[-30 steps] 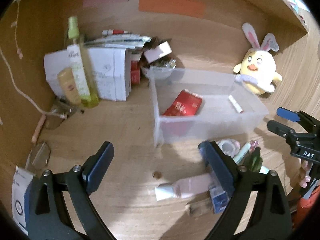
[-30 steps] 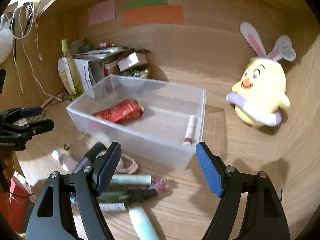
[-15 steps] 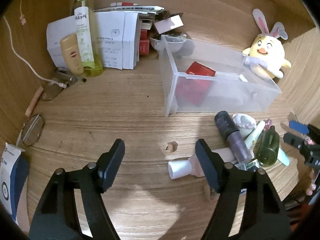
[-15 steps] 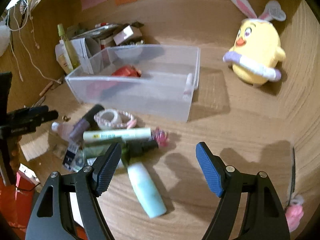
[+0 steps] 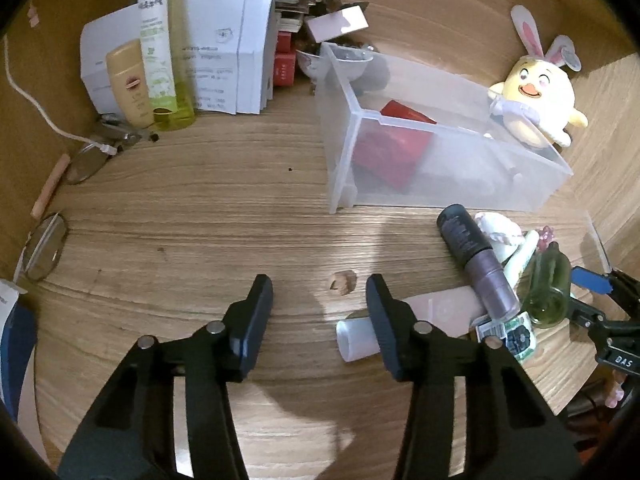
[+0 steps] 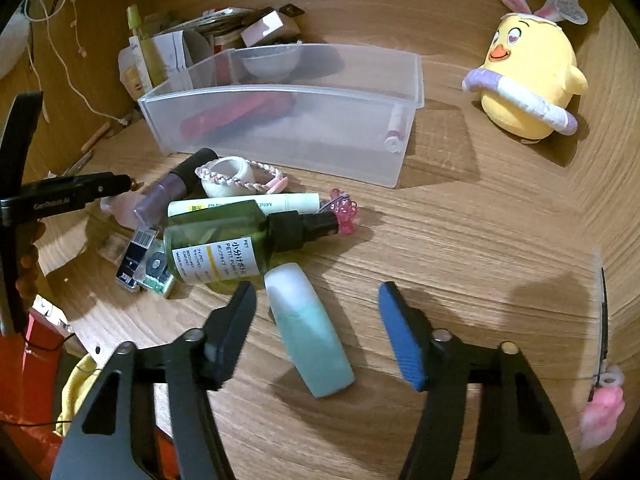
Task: Organize objects
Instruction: 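Grasp the pale teal bottle with the right tool and lift it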
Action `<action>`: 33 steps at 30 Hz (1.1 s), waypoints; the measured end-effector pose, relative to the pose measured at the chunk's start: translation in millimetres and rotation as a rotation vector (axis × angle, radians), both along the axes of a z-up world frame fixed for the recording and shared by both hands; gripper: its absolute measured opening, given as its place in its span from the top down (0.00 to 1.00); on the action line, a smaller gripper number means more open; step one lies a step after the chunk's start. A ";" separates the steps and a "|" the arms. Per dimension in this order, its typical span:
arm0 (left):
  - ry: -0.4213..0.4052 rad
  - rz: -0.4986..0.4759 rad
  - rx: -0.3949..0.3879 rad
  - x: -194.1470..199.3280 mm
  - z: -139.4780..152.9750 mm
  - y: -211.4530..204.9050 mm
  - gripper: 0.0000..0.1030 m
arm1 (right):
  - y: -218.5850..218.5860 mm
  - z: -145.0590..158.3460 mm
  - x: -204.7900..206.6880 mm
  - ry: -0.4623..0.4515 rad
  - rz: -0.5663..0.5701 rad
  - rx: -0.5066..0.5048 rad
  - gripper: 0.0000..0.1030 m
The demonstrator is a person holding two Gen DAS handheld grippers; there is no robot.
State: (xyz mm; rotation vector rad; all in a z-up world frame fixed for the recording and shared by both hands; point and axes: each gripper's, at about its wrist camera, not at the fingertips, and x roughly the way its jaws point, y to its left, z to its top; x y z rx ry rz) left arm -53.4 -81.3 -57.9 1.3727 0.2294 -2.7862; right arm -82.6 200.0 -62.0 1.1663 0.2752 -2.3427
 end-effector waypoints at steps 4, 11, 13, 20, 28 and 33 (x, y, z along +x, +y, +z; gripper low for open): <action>-0.005 -0.009 0.004 -4.4 -2.7 2.4 0.63 | -2.4 -1.6 -1.5 0.003 0.005 0.010 0.60; 0.008 -0.023 -0.017 -5.9 -3.8 5.3 0.88 | -0.1 -1.6 -0.8 0.020 -0.010 0.032 0.78; 0.013 -0.025 -0.020 -4.8 -4.3 6.4 0.89 | 1.0 -1.6 -0.3 0.022 -0.015 0.035 0.78; 0.018 -0.010 -0.013 -4.1 -4.7 5.7 0.89 | 13.0 -0.1 -0.7 0.030 -0.068 0.030 0.78; 0.065 -0.005 -0.027 0.3 10.8 11.8 0.89 | 22.8 16.8 -7.5 0.078 -0.111 -0.021 0.78; 0.110 -0.009 -0.019 2.0 26.5 16.2 0.89 | 23.5 32.1 -13.1 0.122 -0.120 -0.047 0.78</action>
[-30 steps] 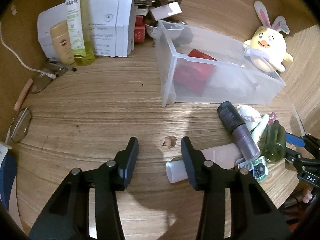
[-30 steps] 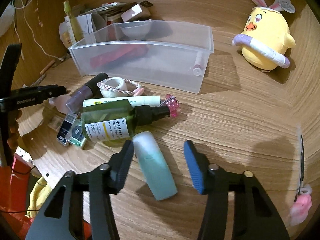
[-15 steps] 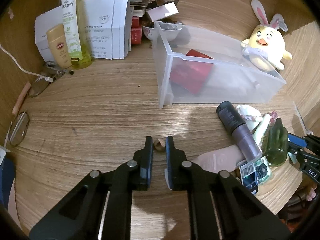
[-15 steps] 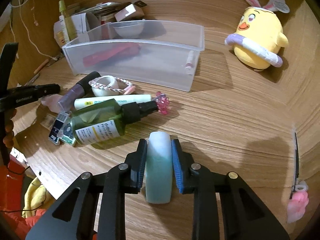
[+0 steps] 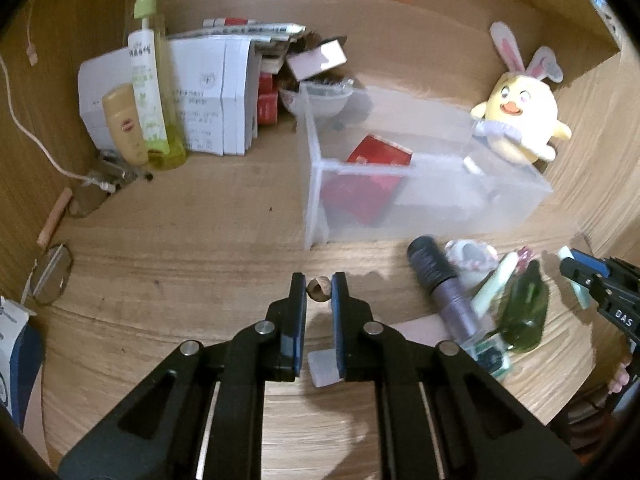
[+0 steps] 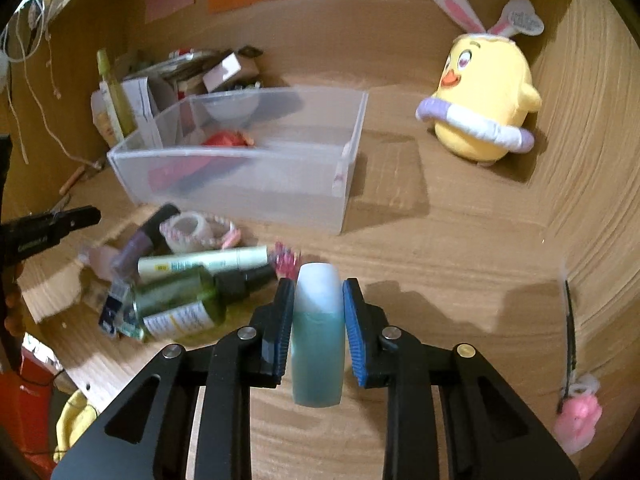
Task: Organize objects
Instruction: 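Grasp the pale teal bottle with the right tool and lift it, then carry the teal bottle over the clear box and open the right tool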
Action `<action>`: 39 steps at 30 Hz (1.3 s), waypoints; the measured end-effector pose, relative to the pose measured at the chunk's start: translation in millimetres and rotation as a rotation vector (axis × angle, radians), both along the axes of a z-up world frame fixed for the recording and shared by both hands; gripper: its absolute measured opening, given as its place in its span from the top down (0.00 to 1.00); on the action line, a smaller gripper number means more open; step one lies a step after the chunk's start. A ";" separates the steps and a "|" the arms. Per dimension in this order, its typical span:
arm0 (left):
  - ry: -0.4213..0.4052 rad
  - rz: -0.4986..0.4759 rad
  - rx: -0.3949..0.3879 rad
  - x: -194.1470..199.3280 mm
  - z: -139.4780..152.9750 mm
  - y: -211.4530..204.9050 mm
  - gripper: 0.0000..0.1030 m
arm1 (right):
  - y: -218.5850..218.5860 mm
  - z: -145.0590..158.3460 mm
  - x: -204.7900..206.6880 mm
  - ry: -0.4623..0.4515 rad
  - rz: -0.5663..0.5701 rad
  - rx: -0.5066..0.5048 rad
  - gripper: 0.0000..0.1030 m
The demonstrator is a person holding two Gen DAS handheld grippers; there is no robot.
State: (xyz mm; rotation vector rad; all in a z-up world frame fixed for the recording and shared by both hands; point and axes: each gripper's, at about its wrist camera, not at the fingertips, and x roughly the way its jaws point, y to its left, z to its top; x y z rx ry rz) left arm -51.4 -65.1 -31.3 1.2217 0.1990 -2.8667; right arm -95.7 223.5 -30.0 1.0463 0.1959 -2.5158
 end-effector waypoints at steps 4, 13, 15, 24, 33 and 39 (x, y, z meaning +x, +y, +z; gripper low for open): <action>0.036 -0.006 0.002 0.2 12.3 4.5 0.89 | 0.7 15.9 -1.9 0.040 -0.002 -0.034 0.78; 0.114 -0.028 0.020 -7.0 38.9 15.3 0.89 | -7.3 53.2 -11.2 0.149 0.010 -0.085 0.78; 0.125 -0.034 0.022 -10.0 43.1 17.0 0.89 | -11.9 60.2 -16.5 0.171 0.016 -0.091 0.78; 0.152 -0.039 0.024 -28.7 56.9 21.4 0.89 | -33.8 75.8 -49.0 0.200 0.068 -0.111 0.78; 0.146 -0.052 0.019 -54.4 60.5 26.5 0.89 | -56.1 75.6 -86.1 0.195 0.088 -0.083 0.78; 0.121 -0.065 0.018 -74.8 55.4 31.1 0.89 | -71.3 64.0 -108.6 0.157 0.103 -0.063 0.78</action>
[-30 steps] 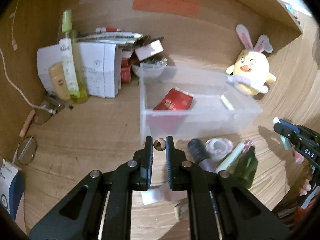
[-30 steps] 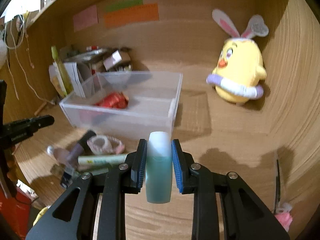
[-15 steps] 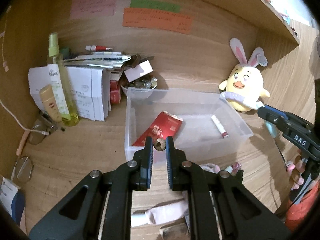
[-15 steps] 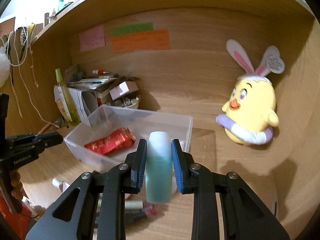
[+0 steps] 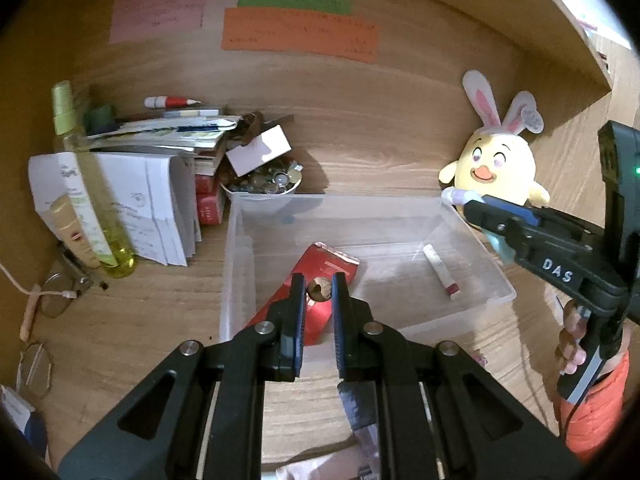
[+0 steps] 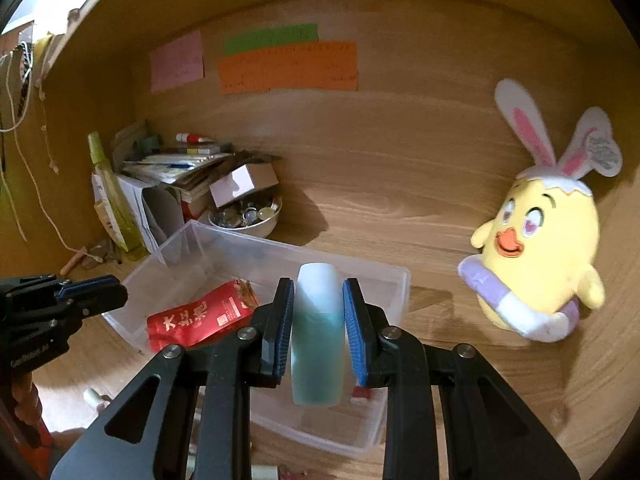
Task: Organize objects
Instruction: 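Carry the teal bottle over the clear box and open the right tool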
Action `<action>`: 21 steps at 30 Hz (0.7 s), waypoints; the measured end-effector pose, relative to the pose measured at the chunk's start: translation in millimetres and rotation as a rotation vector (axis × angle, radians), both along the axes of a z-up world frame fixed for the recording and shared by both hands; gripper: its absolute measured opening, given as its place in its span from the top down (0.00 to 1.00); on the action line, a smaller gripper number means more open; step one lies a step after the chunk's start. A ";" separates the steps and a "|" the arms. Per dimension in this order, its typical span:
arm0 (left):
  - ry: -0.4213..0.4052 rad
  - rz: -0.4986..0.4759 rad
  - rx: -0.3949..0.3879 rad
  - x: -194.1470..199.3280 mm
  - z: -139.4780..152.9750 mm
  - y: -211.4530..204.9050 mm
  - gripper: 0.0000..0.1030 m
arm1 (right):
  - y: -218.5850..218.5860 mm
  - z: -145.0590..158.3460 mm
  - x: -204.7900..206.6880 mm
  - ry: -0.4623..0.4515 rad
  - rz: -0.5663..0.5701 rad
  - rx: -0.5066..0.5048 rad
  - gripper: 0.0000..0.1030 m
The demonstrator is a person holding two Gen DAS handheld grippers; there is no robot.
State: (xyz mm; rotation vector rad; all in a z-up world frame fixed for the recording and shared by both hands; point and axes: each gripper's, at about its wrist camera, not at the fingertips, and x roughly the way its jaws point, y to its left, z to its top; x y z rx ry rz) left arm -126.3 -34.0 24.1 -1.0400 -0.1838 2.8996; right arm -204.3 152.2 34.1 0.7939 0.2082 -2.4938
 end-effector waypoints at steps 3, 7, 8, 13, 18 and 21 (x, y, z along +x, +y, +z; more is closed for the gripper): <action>-0.016 0.001 -0.006 -10.0 -4.6 1.0 0.89 | -6.5 -7.9 -6.6 -0.012 0.003 0.020 0.78; -0.052 -0.009 -0.006 -24.0 -14.8 1.7 0.89 | -14.1 -18.3 -12.3 -0.039 0.013 0.041 0.78; -0.058 -0.010 -0.008 -26.6 -17.1 2.2 0.89 | -16.1 -21.4 -13.3 -0.044 0.017 0.048 0.78; -0.099 -0.020 -0.009 -39.4 -30.8 4.6 0.89 | -25.4 -35.2 -16.8 -0.068 0.031 0.100 0.78; -0.122 -0.029 0.001 -47.4 -38.6 5.0 0.89 | -29.8 -44.3 -19.0 -0.092 0.043 0.125 0.78; -0.133 -0.040 0.003 -50.2 -42.1 7.5 0.89 | -31.6 -48.3 -20.1 -0.111 0.049 0.134 0.78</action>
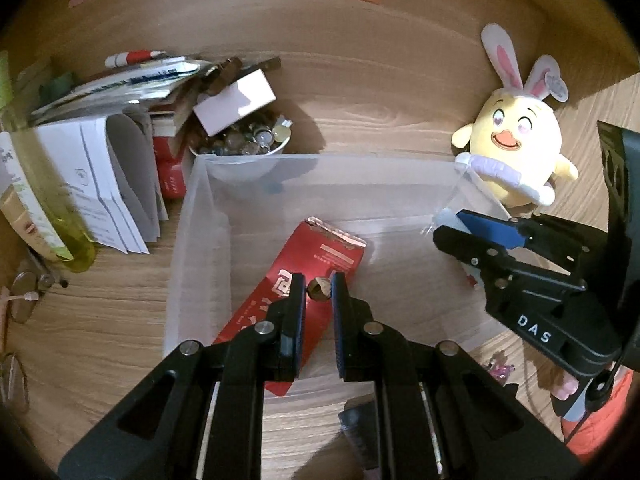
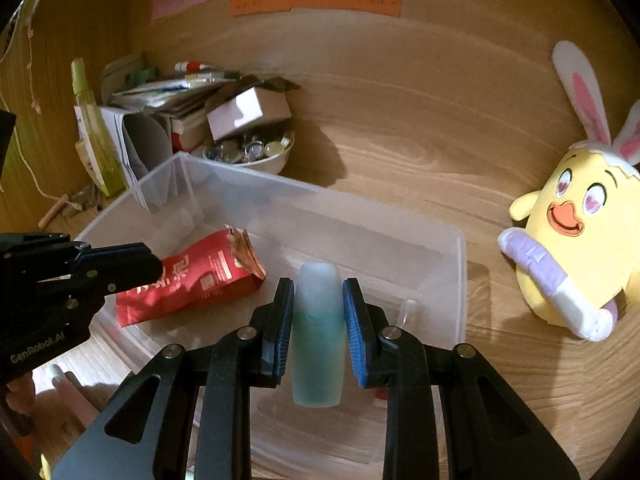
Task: Organize objects
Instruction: 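Carry the teal bottle over the clear box and open the right tool, then move both tools back toward the items beside the box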
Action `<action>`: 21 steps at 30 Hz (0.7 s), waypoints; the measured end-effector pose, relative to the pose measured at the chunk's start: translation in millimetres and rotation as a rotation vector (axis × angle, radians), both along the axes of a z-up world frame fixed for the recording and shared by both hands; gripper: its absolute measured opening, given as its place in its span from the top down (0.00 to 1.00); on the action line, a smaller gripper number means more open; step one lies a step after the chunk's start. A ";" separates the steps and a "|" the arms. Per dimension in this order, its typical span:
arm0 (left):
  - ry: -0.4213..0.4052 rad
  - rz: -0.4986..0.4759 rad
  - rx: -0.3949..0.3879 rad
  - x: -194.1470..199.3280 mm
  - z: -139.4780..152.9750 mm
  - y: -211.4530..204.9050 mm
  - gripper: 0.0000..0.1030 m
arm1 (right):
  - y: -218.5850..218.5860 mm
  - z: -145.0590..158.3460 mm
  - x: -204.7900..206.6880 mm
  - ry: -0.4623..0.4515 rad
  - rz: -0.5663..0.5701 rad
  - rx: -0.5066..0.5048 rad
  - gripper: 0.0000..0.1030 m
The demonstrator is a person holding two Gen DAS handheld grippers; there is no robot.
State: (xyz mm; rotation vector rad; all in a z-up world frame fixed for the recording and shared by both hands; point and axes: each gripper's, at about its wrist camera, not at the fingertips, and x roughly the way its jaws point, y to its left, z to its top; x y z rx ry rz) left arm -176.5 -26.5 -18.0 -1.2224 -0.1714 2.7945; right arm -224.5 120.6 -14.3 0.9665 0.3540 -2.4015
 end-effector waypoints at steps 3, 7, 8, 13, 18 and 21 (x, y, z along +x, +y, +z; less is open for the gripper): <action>-0.009 -0.008 0.000 -1.4 -1.9 2.4 0.89 | -3.0 -3.1 -0.4 -0.010 0.005 0.015 0.78; -0.012 -0.015 -0.004 -1.9 -3.1 4.5 0.89 | -5.7 -6.2 -2.0 -0.025 0.006 0.028 0.78; -0.013 -0.019 -0.004 -1.5 -2.9 5.1 0.89 | -6.2 -6.8 -2.3 -0.029 0.007 0.030 0.78; -0.017 -0.034 0.000 1.6 -0.8 7.5 0.88 | -6.6 -6.5 -2.7 -0.028 0.004 0.035 0.78; -0.006 -0.030 0.005 7.8 5.0 7.3 0.73 | -6.8 -4.6 -1.6 -0.030 0.008 0.034 0.77; 0.004 -0.025 0.009 11.9 9.8 6.9 0.67 | -4.8 -0.4 1.4 -0.015 0.005 0.028 0.69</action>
